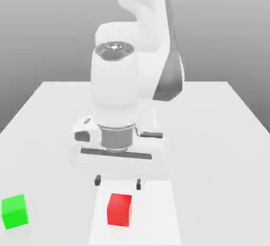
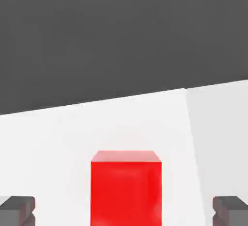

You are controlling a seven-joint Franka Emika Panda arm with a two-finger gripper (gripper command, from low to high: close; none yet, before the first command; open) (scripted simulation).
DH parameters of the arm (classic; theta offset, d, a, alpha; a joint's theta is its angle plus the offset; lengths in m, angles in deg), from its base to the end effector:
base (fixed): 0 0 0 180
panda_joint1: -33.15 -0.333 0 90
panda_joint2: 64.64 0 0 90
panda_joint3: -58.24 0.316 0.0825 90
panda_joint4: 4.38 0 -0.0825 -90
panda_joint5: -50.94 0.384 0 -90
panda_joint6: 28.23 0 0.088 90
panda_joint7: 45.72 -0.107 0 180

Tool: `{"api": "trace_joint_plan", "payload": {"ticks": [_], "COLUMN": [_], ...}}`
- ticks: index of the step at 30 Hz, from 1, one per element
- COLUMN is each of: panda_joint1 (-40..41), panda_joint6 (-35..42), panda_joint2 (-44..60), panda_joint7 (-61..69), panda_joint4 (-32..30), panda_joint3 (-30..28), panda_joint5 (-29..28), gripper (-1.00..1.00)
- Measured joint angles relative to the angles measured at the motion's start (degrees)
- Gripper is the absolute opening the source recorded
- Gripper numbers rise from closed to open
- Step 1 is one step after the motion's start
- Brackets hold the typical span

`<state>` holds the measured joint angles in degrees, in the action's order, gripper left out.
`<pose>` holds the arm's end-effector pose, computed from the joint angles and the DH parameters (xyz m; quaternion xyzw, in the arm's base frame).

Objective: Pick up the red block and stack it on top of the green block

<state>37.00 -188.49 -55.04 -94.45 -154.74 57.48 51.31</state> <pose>0.4303 -0.0352 0.1918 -0.8923 0.4515 -0.0024 0.0010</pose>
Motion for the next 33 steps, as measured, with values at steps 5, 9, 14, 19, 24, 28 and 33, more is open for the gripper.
{"api": "trace_joint_plan", "payload": {"ticks": [5, 9, 14, 19, 24, 28, 33], "panda_joint1": [0.3, 0.3, 0.4, 4.2, 11.8, 17.1, 18.1], "panda_joint6": [-6.5, -6.5, -2.3, 5.4, 10.7, 8.2, 5.6], "panda_joint2": [7.7, 7.7, 2.8, -2.1, -0.4, 7.0, 10.1], "panda_joint7": [0.1, 0.0, -0.1, 1.0, 3.5, 6.6, 7.6], "panda_joint4": [1.0, 1.0, 0.2, 2.9, 9.8, 14.3, 14.8], "panda_joint3": [0.3, 0.3, 0.4, -2.9, -9.6, -11.3, -10.5], "panda_joint5": [0.2, 0.1, -0.1, 0.9, 3.1, 7.1, 8.6], "gripper": [-1.00, -1.00, -1.00, -1.00, -1.00, -1.00, 1.00]}}
